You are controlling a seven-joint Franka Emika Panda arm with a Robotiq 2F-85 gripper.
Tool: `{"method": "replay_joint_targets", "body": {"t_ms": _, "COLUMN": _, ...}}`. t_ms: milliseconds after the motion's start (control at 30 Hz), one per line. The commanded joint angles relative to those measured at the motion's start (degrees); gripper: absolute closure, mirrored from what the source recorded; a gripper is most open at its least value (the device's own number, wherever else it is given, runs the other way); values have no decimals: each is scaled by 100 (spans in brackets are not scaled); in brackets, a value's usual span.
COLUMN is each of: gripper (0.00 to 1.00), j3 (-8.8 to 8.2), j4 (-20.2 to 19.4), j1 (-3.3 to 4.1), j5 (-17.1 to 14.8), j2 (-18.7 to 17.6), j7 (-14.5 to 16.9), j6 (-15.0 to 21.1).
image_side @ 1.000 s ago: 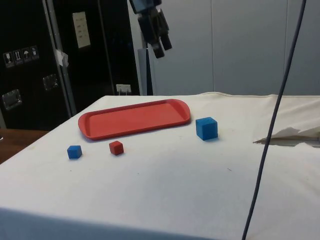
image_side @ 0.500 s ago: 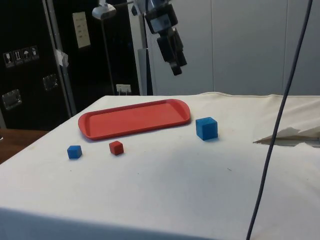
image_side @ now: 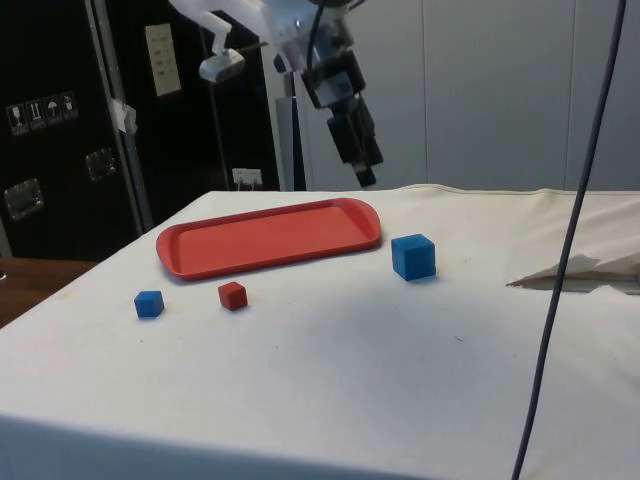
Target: Pick up the largest block and place it onto the tray.
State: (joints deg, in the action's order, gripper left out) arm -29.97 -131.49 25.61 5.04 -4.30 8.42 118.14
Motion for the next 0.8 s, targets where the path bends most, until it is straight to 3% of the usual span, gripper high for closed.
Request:
{"method": "replay_joint_targets", "body": {"t_ms": 0, "gripper": 0, "j3": -17, "j4": -103, "j1": -23, "j5": -6, "j2": -6, "j7": 57, "j6": 143}}
{"method": "replay_joint_targets", "body": {"t_ms": 400, "gripper": 0, "j3": -69, "j4": -504, "j1": -109, "j5": -126, "j2": -367, "j7": 424, "j6": 773}}
{"method": "replay_joint_targets", "body": {"t_ms": 433, "gripper": 0, "j3": -74, "j4": -470, "j1": -97, "j5": -69, "j2": -361, "j7": 372, "j6": 705}}
{"method": "replay_joint_targets", "body": {"t_ms": 633, "gripper": 0, "j3": -63, "j4": -607, "j1": -155, "j5": -241, "j2": -665, "j7": 613, "j6": 1106}}
{"method": "replay_joint_targets", "body": {"t_ms": 733, "gripper": 0, "j3": -74, "j4": -579, "j1": -138, "j5": -223, "j2": -728, "j7": 602, "j6": 1066}}
{"method": "replay_joint_targets", "body": {"t_ms": 767, "gripper": 0, "j3": -57, "j4": -647, "j1": -166, "j5": -309, "j2": -796, "j7": 705, "j6": 1232}}
